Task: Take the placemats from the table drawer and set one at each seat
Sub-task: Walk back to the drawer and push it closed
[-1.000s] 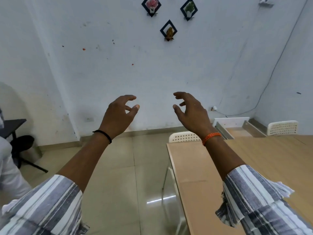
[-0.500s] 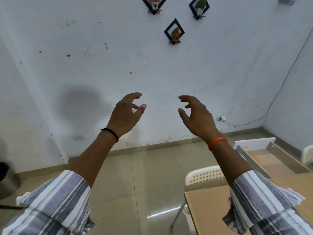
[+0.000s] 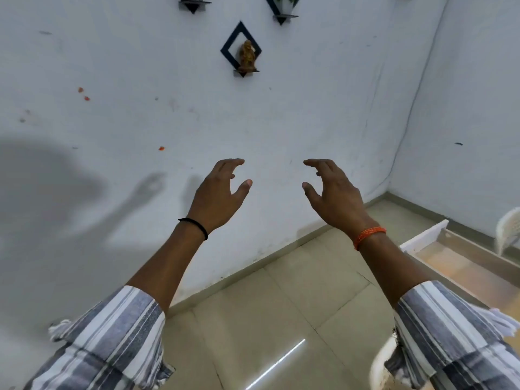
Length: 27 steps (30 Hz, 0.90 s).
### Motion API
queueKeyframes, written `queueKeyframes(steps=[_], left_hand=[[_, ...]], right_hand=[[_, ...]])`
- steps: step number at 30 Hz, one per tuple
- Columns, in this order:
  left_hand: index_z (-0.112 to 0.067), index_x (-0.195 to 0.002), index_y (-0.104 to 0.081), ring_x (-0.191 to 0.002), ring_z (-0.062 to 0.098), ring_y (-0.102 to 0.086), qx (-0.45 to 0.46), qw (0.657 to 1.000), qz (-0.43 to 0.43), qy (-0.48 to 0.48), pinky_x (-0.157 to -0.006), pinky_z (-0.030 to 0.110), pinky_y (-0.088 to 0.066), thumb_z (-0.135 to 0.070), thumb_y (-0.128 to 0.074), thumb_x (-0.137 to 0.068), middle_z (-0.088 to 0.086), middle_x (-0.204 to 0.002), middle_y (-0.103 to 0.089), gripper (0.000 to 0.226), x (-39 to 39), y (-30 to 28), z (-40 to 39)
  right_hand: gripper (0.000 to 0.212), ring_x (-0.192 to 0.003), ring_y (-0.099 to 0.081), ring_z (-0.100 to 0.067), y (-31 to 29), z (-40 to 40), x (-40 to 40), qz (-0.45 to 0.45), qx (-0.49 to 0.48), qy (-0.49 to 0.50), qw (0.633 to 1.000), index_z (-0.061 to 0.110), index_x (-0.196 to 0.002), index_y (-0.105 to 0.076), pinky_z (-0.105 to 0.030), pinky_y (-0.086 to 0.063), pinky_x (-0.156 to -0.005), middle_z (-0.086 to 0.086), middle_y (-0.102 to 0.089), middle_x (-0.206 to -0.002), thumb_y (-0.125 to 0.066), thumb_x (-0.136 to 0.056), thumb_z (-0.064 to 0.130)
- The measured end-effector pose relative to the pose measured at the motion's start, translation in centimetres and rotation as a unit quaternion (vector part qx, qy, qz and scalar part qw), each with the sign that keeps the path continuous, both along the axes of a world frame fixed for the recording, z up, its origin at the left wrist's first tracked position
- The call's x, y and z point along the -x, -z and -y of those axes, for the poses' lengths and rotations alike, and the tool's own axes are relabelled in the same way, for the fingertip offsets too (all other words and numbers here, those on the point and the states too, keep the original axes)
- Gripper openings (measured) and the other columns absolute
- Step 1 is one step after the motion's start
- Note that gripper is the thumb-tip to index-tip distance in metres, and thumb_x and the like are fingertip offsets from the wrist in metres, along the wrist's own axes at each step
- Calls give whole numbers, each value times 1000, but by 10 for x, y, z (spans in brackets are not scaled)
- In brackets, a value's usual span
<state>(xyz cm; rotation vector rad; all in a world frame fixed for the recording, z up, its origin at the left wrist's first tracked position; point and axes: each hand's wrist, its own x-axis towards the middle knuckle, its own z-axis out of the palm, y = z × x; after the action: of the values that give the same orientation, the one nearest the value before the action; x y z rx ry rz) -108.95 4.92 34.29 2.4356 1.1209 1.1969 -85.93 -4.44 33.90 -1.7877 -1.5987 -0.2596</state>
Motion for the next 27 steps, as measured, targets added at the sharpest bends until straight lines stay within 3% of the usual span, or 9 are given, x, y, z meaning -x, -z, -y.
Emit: queueKeyframes(steps=[7,12,18,21,27], left_hand=[[-22,-133,-51,-122,13,-51,-21,996,-9,81,-93,29,-46,-36,-58,-93,-8,-137,-48,43,-77,12,-125],[-21,-133,-51,-128,13,-47,-34,991,-20,131,-98,27,-43,-38,-57,-94,-8,-140,-47,43,-168,28,-209],[-22,-137,-49,-132,13,-43,-51,978,-42,200,-102,33,-43,-40,-55,-95,-8,-144,-44,47,-317,19,-296],[-22,-137,-50,-132,13,-42,-56,968,-35,241,-102,32,-42,-41,-55,-95,-9,-144,-44,46,-395,11,-323],[-25,-135,-52,-135,9,-38,-26,937,-30,347,-104,31,-40,-43,-54,-94,-11,-145,-43,44,-539,23,-354]], right_hand=[[51,-126,-46,-18,17,-94,-55,-16,17,98,995,27,-144,-38,-43,-55,-79,7,-40,-145,-54,-96,33],[53,-128,-44,-18,36,-158,-133,-4,22,141,990,26,-146,-35,-31,-48,-74,6,-37,-147,-54,-96,32],[55,-130,-42,-18,29,-224,-262,-15,-7,219,976,25,-147,-34,-30,-43,-74,5,-36,-149,-54,-97,30],[54,-129,-43,-17,27,-240,-321,-13,-5,255,967,26,-146,-34,-33,-48,-75,7,-36,-148,-54,-96,31],[53,-128,-43,-14,38,-242,-423,-26,2,332,943,27,-145,-35,-27,-41,-76,9,-37,-146,-55,-96,30]])
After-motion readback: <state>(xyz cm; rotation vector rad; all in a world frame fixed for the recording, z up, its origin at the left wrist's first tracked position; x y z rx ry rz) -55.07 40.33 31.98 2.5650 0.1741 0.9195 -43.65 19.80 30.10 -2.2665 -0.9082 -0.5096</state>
